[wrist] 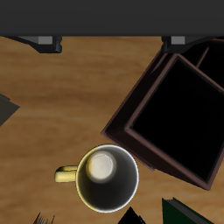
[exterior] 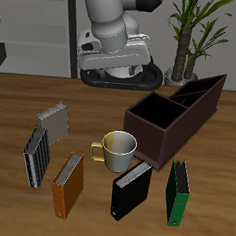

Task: Place the green book into the left desk caddy's left compartment and place the black book into the left desk caddy's right compartment and place the orange book into the left desk caddy's right compartment

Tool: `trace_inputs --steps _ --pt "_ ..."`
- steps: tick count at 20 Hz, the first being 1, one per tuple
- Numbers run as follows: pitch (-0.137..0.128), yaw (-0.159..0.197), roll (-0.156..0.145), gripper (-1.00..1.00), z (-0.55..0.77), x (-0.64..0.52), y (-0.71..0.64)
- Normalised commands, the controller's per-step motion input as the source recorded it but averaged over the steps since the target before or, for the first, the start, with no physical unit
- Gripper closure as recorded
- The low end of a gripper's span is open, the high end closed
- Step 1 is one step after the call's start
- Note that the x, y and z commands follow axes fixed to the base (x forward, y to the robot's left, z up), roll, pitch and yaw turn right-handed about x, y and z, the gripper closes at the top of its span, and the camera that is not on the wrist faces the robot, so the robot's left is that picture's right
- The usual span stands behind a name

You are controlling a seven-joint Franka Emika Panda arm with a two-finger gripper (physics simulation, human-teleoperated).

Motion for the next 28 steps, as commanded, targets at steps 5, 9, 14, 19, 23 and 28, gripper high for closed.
trace_inputs --steps 5,9,14,19,23,28 --pt "-0.009 0.011 -0.023 -1.00 0.11 0.14 -0.05" --pt "-0.025 -0.002 -0.032 -1.00 0.12 0.08 -0.04" --pt "0.002 -0.025 -0.045 -1.00 0.09 0.27 0.02" --pt "-0.044 0.043 -0.027 -1.00 0.15 0.34 0.22" --pt "-0.038 0.043 -0.071 -1.00 0.11 0.34 0.25" --pt "-0.037 0.011 -0.074 -1.00 0.10 0.42 0.21"
